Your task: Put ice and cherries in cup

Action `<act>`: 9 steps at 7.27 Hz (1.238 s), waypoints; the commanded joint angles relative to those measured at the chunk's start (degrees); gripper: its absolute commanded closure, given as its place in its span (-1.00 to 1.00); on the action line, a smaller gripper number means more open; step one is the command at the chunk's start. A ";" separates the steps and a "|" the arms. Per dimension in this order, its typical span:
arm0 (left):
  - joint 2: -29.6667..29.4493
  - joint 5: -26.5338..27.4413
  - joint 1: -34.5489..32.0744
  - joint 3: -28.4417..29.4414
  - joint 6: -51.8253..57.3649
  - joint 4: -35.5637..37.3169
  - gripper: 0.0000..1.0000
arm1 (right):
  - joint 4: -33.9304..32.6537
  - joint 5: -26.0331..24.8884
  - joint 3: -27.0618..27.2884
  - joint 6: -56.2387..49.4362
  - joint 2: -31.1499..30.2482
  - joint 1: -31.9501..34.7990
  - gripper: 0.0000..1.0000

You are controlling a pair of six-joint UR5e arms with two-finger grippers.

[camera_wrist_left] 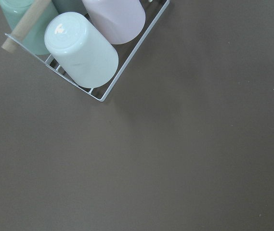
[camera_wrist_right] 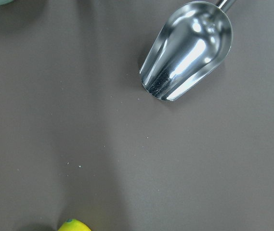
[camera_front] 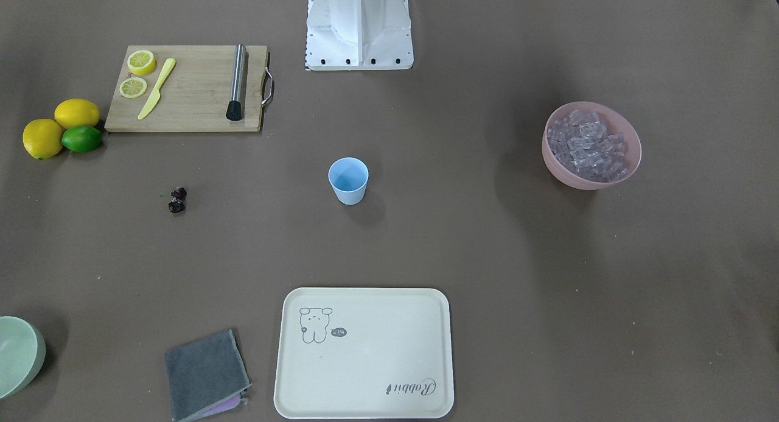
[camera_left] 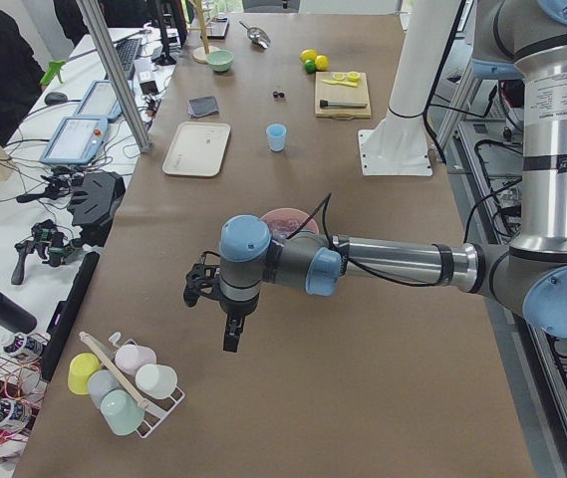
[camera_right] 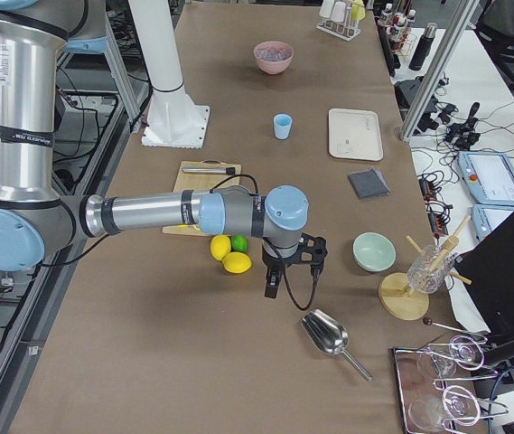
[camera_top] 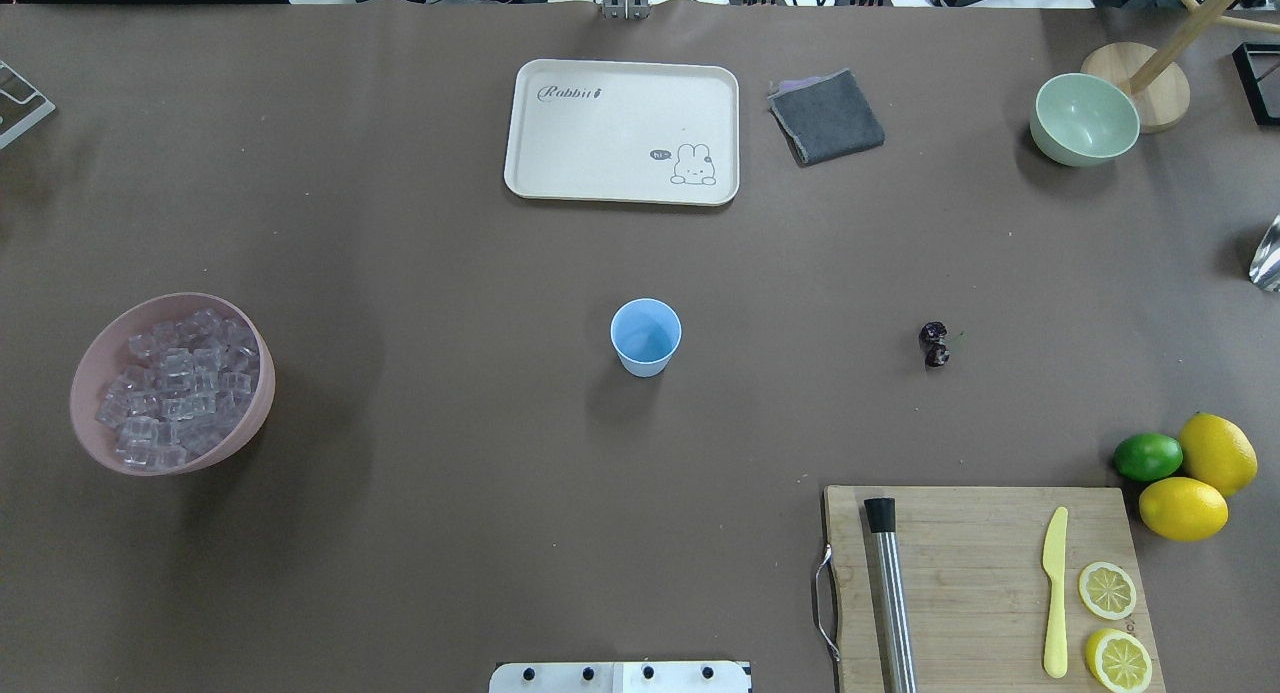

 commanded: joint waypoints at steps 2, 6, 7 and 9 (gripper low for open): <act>0.07 -0.39 0.00 -0.06 -0.08 -0.02 -0.95 | 0.00 0.12 -0.13 -0.56 -0.43 0.06 -1.00; -0.11 -0.48 0.00 -0.15 -0.35 -0.02 -0.96 | 0.00 0.03 -0.04 -0.12 -0.52 0.06 -1.00; -0.02 -0.48 0.00 -0.24 -0.35 -0.02 -0.96 | 0.00 -0.06 0.05 -0.47 -0.87 0.06 -1.00; -0.02 -0.48 0.00 -0.24 -0.34 -0.02 -0.96 | 0.00 0.03 1.10 -0.56 -1.23 0.06 -1.00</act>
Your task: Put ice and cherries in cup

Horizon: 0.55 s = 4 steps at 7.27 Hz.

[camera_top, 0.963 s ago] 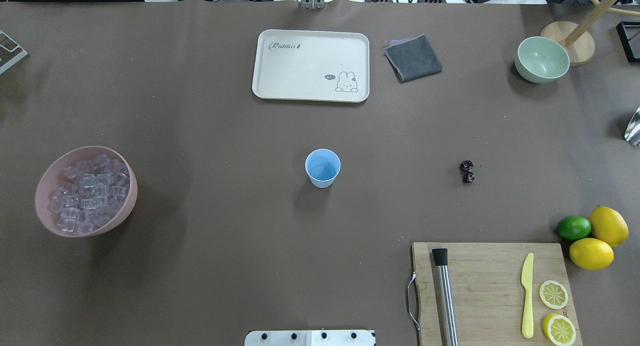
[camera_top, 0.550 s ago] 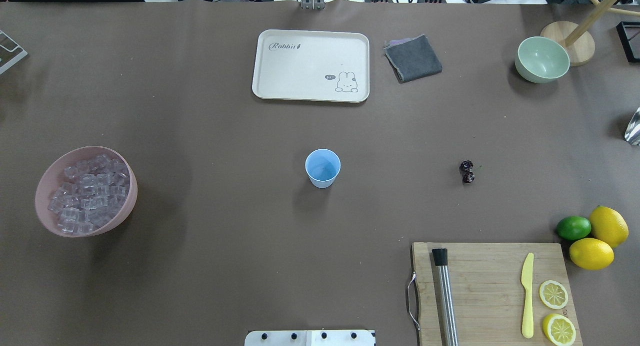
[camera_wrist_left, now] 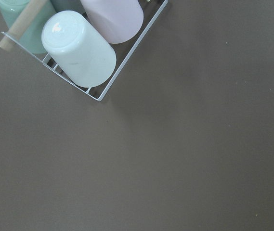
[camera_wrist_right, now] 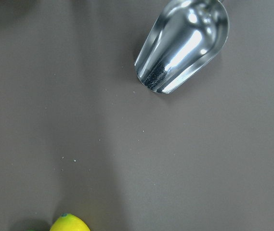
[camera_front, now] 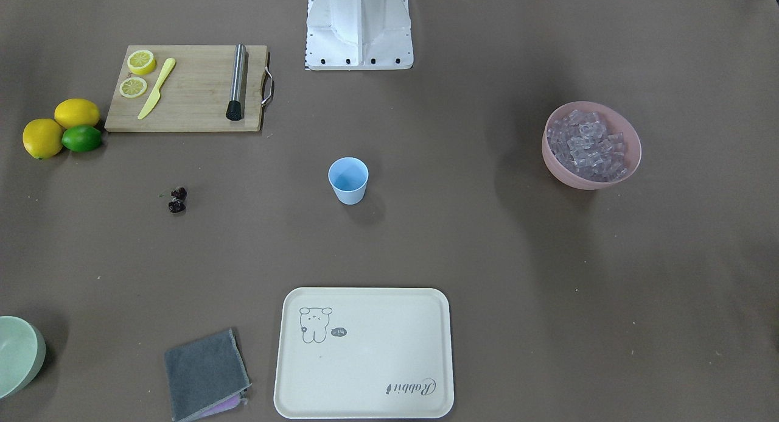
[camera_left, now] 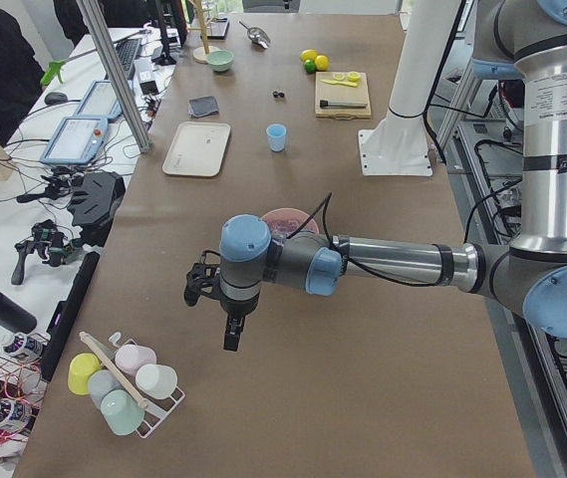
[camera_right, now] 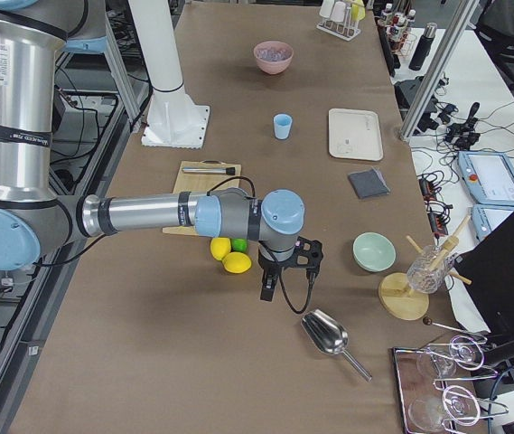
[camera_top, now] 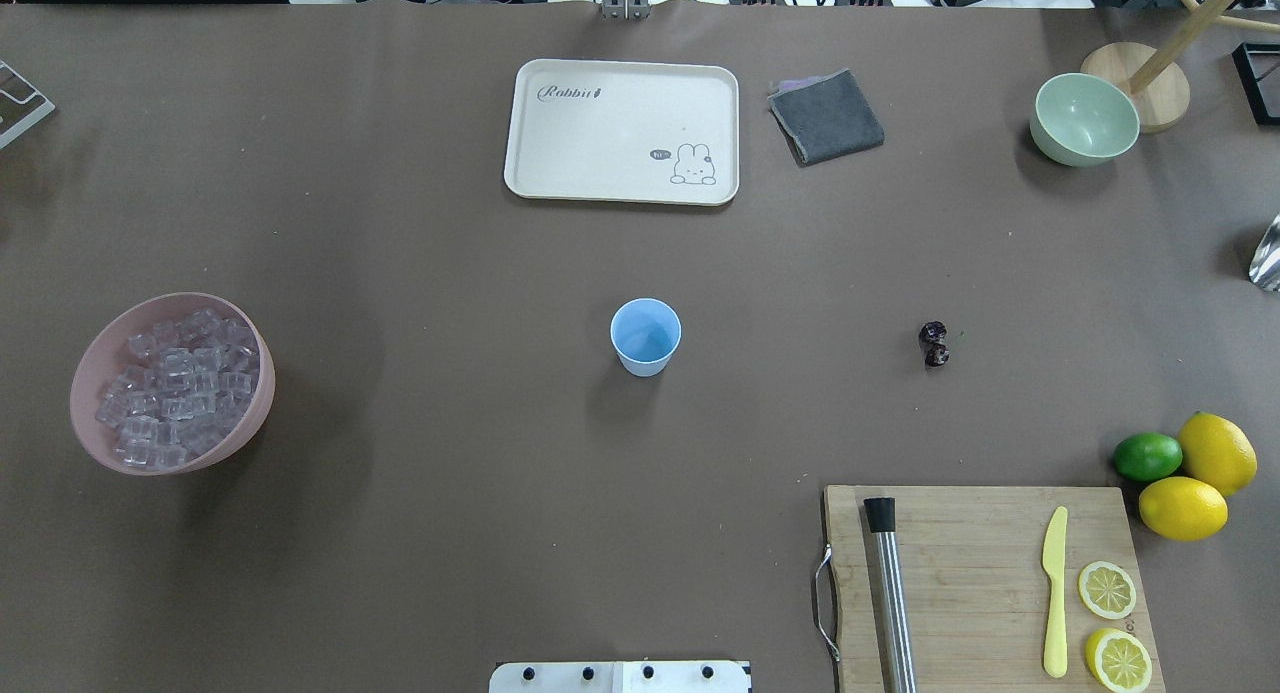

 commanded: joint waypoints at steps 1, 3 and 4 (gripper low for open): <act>0.01 0.00 0.00 0.59 -0.04 0.00 -0.96 | 0.00 0.07 0.76 0.02 -0.10 0.00 -1.00; -0.07 0.00 0.00 0.51 -0.21 0.00 -0.96 | 0.09 0.07 1.11 -0.15 -0.02 0.00 -1.00; -0.07 0.00 0.00 0.51 -0.21 0.00 -0.95 | 0.09 0.07 1.11 -0.15 -0.02 0.00 -1.00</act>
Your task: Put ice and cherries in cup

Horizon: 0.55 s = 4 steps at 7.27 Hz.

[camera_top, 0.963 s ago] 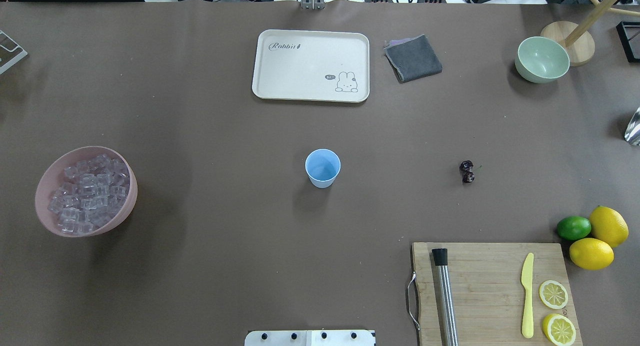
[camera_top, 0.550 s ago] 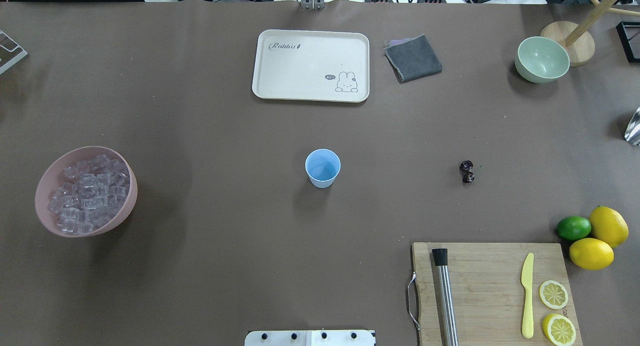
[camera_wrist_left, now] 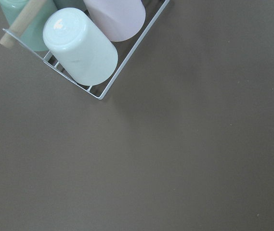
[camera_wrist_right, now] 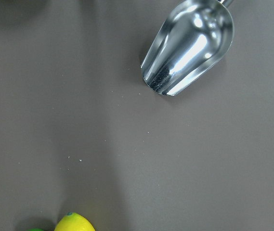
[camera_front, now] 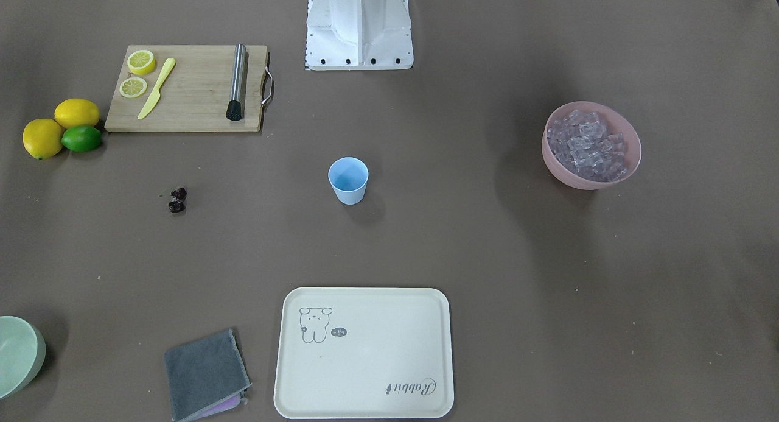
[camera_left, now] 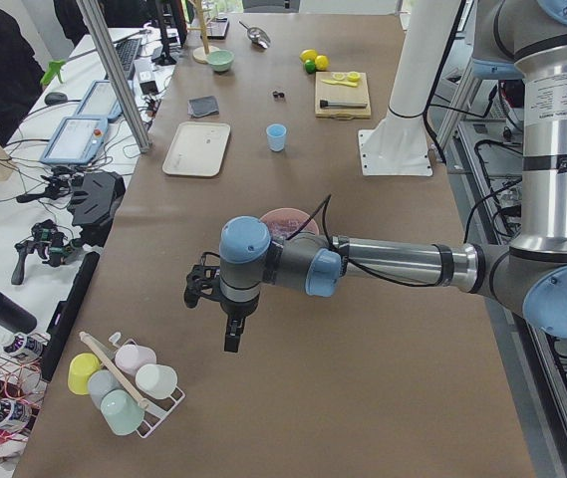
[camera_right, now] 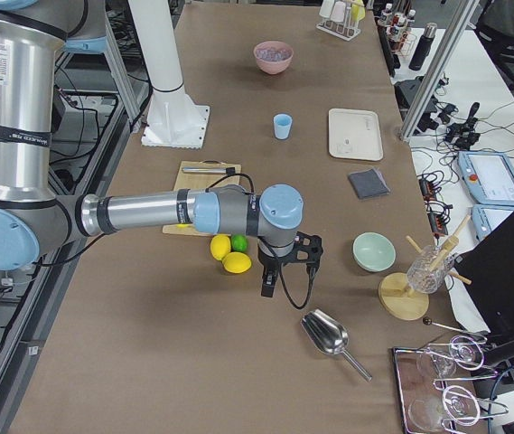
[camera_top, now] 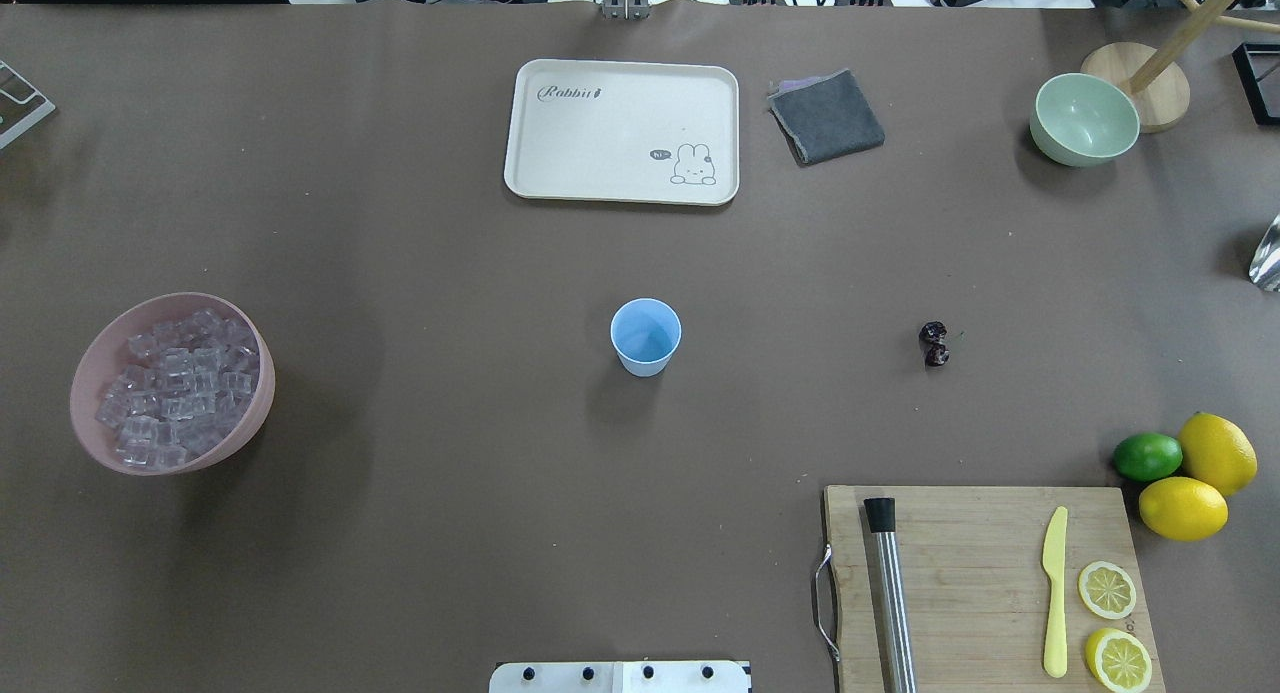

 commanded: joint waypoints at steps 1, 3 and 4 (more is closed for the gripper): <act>-0.01 0.00 0.00 -0.02 -0.04 0.00 -0.95 | 0.03 0.09 0.06 -0.04 0.04 0.00 -1.00; 0.08 0.00 0.00 0.15 -0.04 0.00 -0.95 | 0.03 0.35 0.23 0.22 0.30 0.00 -1.00; 0.08 0.00 0.00 0.24 0.04 0.00 -0.95 | 0.03 0.44 0.23 0.22 0.30 0.00 -1.00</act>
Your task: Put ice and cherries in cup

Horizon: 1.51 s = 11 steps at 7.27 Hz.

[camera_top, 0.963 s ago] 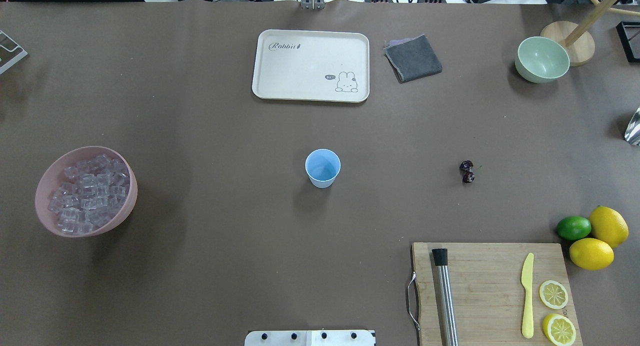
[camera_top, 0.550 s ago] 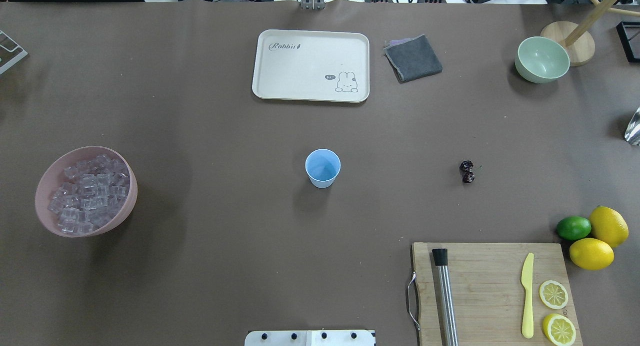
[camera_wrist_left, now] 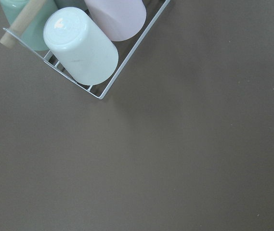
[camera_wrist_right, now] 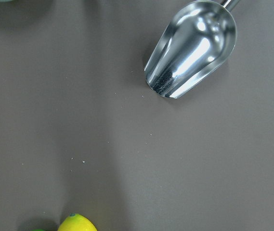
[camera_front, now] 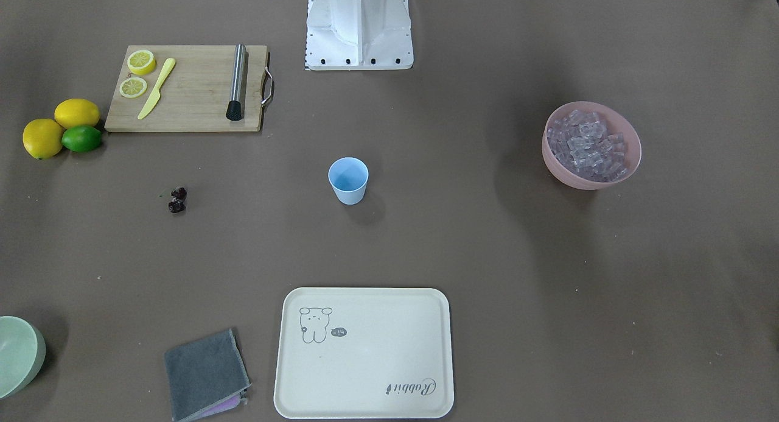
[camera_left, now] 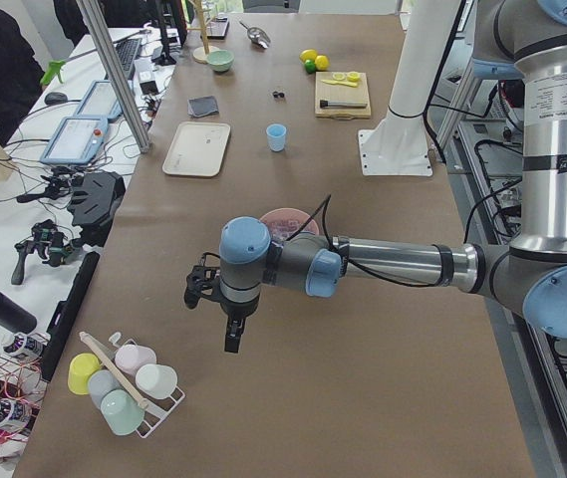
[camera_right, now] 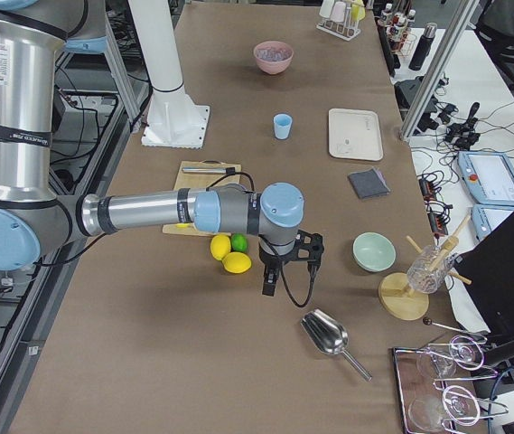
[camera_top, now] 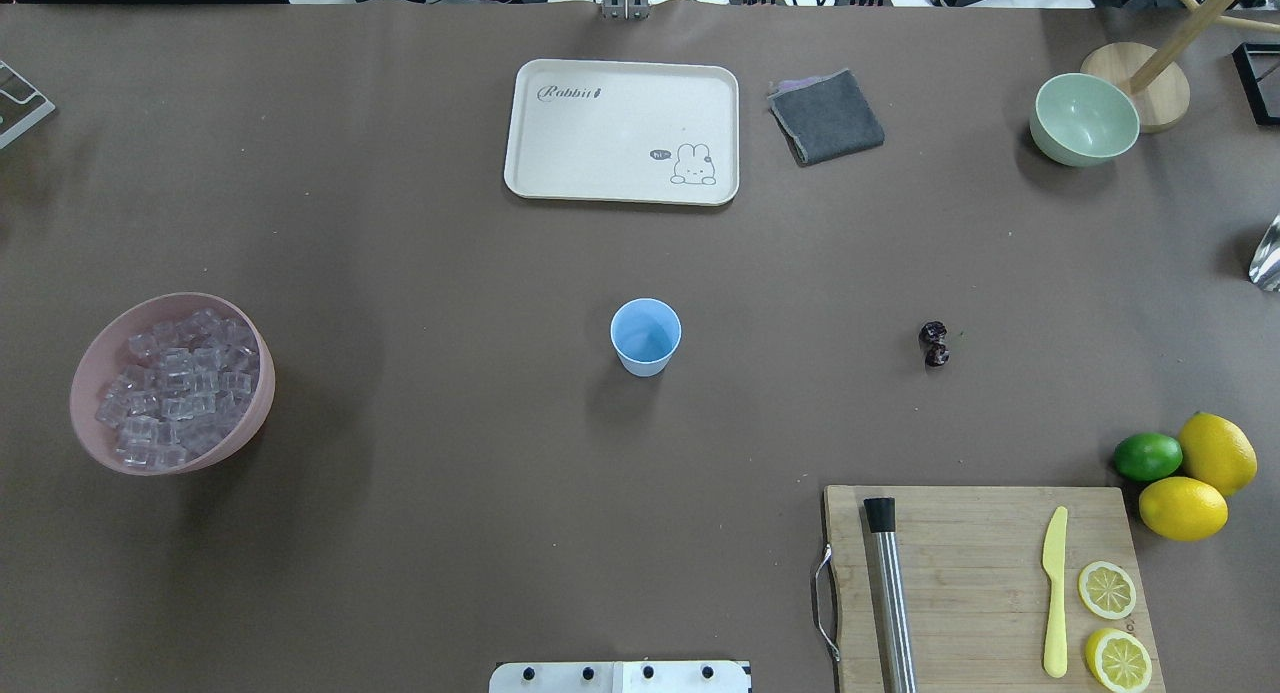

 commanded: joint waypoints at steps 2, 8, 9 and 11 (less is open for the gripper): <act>0.27 0.00 -0.09 0.12 0.07 0.00 -0.95 | 0.00 0.14 0.05 0.07 0.39 0.00 -1.00; 0.45 0.09 0.00 0.21 0.16 0.09 -0.95 | -0.09 1.36 0.66 0.33 0.48 0.00 -1.00; 0.36 0.18 0.00 0.56 0.25 0.00 -0.96 | -0.09 1.45 0.75 0.33 0.39 0.00 -1.00; 0.36 0.09 0.00 0.56 0.33 0.00 -0.95 | -0.09 1.45 0.84 0.42 0.39 0.00 -1.00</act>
